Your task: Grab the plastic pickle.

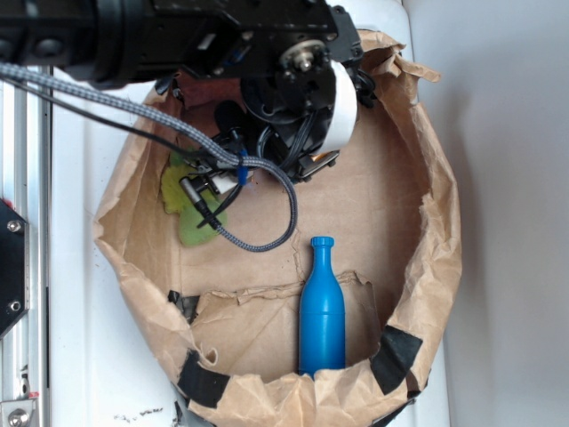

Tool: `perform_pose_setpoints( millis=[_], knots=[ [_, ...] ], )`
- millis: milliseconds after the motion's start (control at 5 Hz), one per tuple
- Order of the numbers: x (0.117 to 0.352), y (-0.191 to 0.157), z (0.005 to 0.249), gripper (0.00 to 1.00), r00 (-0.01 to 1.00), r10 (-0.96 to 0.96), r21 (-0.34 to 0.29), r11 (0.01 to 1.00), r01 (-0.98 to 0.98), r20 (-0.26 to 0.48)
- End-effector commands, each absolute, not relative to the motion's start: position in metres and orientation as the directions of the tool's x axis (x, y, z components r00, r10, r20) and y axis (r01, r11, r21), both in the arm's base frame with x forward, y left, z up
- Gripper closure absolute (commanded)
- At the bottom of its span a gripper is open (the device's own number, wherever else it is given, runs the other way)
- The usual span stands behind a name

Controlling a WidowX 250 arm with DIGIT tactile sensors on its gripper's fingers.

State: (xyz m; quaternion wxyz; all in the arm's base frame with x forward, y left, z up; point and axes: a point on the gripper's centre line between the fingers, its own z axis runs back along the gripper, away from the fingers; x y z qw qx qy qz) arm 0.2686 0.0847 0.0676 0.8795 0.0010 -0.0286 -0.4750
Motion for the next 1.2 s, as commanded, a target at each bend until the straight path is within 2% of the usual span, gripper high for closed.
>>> perform_pose_setpoints(
  millis=[0, 200, 400, 600, 800, 1000],
  knots=[
    [0.293, 0.077, 0.055, 0.0, 0.535, -0.842, 0.09, 0.539, 0.837, 0.065],
    [0.297, 0.077, 0.039, 0.0, 0.543, -0.839, 0.117, 0.542, 0.832, 0.026],
    [0.291, 0.074, 0.048, 1.0, 0.541, -0.839, 0.152, 0.543, 0.826, 0.056],
    [0.286, 0.074, 0.062, 1.0, 0.538, -0.837, 0.184, 0.546, 0.817, 0.099],
    [0.284, 0.074, 0.072, 1.0, 0.535, -0.835, 0.182, 0.55, 0.815, 0.128],
    [0.281, 0.071, 0.093, 1.0, 0.533, -0.829, 0.155, 0.557, 0.816, 0.171]
  ],
)
